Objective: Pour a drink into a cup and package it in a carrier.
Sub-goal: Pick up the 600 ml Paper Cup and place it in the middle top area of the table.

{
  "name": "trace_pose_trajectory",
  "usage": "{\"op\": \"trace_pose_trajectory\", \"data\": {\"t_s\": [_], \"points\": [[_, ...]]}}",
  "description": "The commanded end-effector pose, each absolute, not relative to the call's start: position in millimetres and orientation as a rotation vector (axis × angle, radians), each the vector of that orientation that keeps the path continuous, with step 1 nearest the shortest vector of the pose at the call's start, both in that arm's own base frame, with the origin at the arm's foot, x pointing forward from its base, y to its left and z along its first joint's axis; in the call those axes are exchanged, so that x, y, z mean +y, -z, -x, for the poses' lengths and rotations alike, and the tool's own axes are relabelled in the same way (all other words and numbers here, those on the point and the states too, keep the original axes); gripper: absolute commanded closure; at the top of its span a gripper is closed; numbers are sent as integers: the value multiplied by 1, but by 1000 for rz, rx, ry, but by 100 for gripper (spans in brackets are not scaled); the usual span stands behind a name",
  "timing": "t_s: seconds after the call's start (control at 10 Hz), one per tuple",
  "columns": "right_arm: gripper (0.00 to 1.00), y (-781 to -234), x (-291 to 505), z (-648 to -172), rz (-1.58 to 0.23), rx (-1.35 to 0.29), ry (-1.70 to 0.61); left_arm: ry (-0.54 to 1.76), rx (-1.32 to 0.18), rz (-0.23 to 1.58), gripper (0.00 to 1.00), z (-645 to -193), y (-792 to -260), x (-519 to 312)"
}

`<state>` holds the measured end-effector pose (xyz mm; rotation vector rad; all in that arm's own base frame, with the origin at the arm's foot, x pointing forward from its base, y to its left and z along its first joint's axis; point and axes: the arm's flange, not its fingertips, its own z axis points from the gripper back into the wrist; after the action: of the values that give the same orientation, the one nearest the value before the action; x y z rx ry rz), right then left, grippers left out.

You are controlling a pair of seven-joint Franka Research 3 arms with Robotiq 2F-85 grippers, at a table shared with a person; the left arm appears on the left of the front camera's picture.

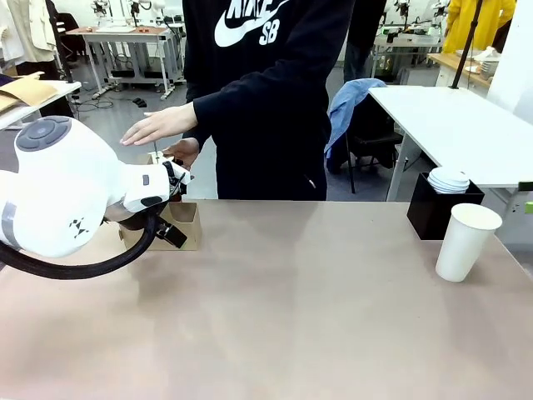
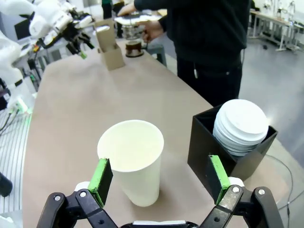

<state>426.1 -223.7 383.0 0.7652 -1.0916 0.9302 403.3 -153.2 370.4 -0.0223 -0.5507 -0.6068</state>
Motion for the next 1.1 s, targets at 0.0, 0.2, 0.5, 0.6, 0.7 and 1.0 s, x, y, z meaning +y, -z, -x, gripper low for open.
{"op": "trace_pose_trajectory", "data": {"t_s": [0.0,0.2,0.5,0.6,0.7,1.0], "points": [[0,-401,-222,-425,-729,-1071,-916,605,-551,24,0,-403,-370,-152],[0,-401,-222,-425,-729,-1071,-916,605,-551,24,0,-403,-370,-152],[0,-357,-229,-423,-795,-1252,-948,605,-551,24,0,-403,-370,-152],[0,-336,-228,-422,-841,-1294,-967,605,-551,24,0,-403,-370,-152],[0,-320,-228,-421,-846,-1320,-957,605,-551,24,0,-403,-370,-152],[0,-280,-217,-423,-854,-1392,-994,605,-551,24,0,-403,-370,-152]]}}
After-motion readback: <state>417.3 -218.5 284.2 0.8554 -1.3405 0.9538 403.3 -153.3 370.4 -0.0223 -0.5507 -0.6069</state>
